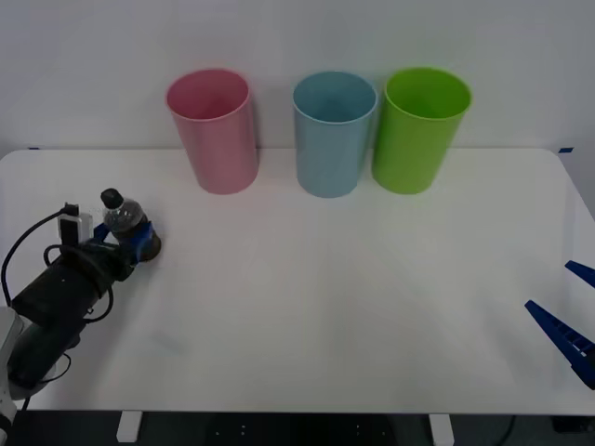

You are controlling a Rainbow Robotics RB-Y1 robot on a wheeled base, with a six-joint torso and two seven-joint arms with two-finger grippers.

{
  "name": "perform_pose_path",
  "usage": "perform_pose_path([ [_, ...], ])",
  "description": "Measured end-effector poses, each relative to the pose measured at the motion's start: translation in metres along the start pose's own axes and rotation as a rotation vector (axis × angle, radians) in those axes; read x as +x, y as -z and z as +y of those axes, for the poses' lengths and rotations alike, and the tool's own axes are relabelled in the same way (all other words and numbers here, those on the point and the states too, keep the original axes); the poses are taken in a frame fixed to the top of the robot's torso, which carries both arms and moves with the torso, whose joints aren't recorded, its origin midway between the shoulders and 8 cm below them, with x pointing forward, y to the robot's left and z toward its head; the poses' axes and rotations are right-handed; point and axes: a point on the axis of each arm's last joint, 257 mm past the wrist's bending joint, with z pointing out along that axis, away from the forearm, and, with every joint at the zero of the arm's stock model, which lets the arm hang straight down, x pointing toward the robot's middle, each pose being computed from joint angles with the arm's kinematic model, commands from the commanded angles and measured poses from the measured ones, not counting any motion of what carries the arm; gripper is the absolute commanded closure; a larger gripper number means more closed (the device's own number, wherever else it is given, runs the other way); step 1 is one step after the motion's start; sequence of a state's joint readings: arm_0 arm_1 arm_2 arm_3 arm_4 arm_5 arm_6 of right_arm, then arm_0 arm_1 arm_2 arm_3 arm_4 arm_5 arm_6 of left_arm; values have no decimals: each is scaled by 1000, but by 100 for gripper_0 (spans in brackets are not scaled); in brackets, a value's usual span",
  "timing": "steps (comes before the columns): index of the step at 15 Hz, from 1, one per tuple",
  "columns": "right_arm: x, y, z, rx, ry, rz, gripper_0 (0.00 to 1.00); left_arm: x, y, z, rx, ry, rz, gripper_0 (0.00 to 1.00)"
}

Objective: Grasp the object on the table and drop it into the matching bin: aluminum can to the light blue bin, PET bottle to the pink bin.

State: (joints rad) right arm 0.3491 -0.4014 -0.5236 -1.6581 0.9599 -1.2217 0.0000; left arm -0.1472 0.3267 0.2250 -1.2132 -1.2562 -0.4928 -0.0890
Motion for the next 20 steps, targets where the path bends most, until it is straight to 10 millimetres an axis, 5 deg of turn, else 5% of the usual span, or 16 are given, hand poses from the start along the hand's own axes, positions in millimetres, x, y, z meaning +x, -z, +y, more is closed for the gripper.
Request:
perform_pose_path([
  [9,0,0,0,0,0,0,0,-15,6,-3,38,21,-38,100],
  [15,0,0,0,0,0,0,0,-58,34,-9,49,29,-128,100],
  [20,0,0,0,0,0,0,0,-113,54,-23,77,93,-208,100],
])
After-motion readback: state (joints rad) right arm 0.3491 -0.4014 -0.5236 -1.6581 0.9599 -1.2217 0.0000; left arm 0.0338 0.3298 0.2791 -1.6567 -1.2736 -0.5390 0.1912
